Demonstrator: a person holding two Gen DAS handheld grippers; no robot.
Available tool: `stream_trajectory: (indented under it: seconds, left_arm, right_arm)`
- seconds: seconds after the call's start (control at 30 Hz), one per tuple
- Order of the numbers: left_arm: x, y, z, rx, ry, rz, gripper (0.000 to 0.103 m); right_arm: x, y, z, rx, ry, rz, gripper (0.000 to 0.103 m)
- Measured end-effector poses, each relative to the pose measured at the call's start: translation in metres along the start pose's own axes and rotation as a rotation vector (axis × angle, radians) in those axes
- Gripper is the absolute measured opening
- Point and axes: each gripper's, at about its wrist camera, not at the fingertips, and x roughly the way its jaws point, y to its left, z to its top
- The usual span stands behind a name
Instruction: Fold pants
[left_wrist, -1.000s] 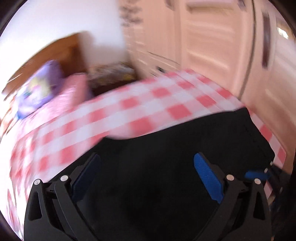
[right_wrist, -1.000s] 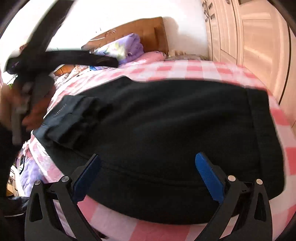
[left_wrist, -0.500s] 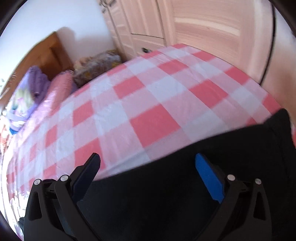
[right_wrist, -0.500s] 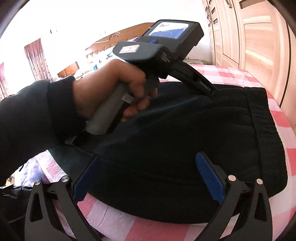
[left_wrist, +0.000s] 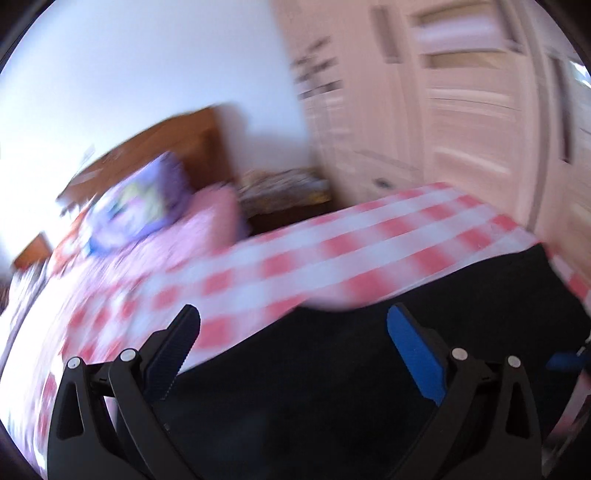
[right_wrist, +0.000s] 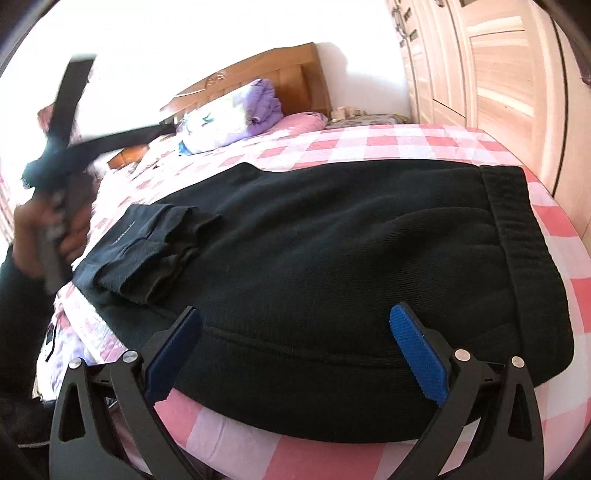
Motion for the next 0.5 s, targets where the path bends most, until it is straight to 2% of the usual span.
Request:
stream_trajectory:
  seconds: [0.03,0.13,0.2,0.3,0.37,0.43,0.5]
  left_arm:
    - [0.001,0.028,-0.013,-0.031,0.026,0.017,0.102]
    - [0.011,0.081,-0.044,-0.095,0.100,0.029,0.102]
    - [0.022,0.100,-0.059,-0.105,0.134,0.030,0.102]
    - [0.043,0.113,-0.077,-0.111,0.173,0.035,0.102]
    - [0.054,0.116,-0.085,-0.130,0.215,0.009,0.102]
    - [0.061,0.119,-0.092,-0.150,0.254,-0.015,0.102]
    - [0.061,0.118,-0.096,-0.159,0.258,-0.014,0.102]
  right_arm:
    - [0.001,0.002,-0.001,0.004,0.000,-0.010,0.098]
    - [0.000,0.003,0.000,0.035,-0.011,-0.035,0.098]
    - [-0.010,-0.001,-0.001,0.083,-0.039,-0.040,0.098]
    - [-0.035,-0.011,0.000,0.145,-0.107,-0.038,0.098]
    - [-0.057,-0.026,0.001,0.199,-0.164,-0.089,0.098]
    - [-0.073,-0.047,-0.002,0.304,-0.195,-0.118,0.098]
    - [-0.081,-0.068,-0.010,0.406,-0.198,-0.102,0.098]
